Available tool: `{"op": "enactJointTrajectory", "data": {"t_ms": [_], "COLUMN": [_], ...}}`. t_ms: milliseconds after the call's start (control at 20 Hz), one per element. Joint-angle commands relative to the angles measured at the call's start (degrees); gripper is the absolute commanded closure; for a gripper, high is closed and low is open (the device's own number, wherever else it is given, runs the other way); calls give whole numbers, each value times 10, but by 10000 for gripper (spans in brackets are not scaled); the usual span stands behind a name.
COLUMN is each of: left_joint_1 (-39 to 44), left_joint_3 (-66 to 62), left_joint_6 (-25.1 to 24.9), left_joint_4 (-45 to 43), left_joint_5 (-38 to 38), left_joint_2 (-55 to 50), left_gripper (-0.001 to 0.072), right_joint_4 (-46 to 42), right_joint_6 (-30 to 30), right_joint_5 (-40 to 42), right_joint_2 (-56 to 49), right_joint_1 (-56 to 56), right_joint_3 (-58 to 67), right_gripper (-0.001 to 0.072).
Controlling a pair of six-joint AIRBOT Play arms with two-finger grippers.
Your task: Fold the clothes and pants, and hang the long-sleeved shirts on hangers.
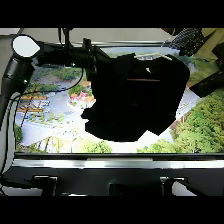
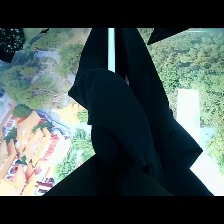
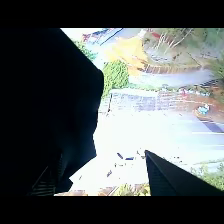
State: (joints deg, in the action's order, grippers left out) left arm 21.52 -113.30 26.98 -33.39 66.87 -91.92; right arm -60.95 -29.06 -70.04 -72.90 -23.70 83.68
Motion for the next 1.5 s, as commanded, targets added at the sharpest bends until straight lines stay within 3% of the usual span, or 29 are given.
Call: {"op": "enactJointTrajectory", "data": {"t_ms": [0, 100, 300, 650, 1100, 1150, 1200, 1300, 1450], "left_joint_1": [0, 0, 0, 0, 0, 0, 0, 0, 0], "left_joint_3": [0, 0, 0, 0, 0, 0, 0, 0, 0], "left_joint_6": [0, 0, 0, 0, 0, 0, 0, 0, 0], "left_joint_4": [-1, -1, -1, -1, 0, 0, 0, 0, 0], "left_joint_5": [0, 0, 0, 0, 0, 0, 0, 0, 0], "left_joint_2": [0, 0, 0, 0, 0, 0, 0, 0, 0], "left_gripper": [680, 680, 680, 680, 680, 680, 680, 680, 680], "right_joint_4": [43, 90, 174, 243, 271, 280, 290, 292, 293], "right_joint_6": [47, 72, 177, 182, 202, 204, 213, 236, 239], "right_joint_5": [36, 75, 99, 73, 48, 45, 37, 25, 21], "right_joint_2": [-10, -10, -12, -40, -81, -86, -90, -92, -91], "right_joint_1": [0, 0, 0, 0, 0, 0, 0, 0, 0], "right_joint_3": [0, 0, 0, 1, 0, 0, 0, 0, 0], "right_gripper": [110, 112, 131, 131, 132, 159, 283, 440, 457]}}
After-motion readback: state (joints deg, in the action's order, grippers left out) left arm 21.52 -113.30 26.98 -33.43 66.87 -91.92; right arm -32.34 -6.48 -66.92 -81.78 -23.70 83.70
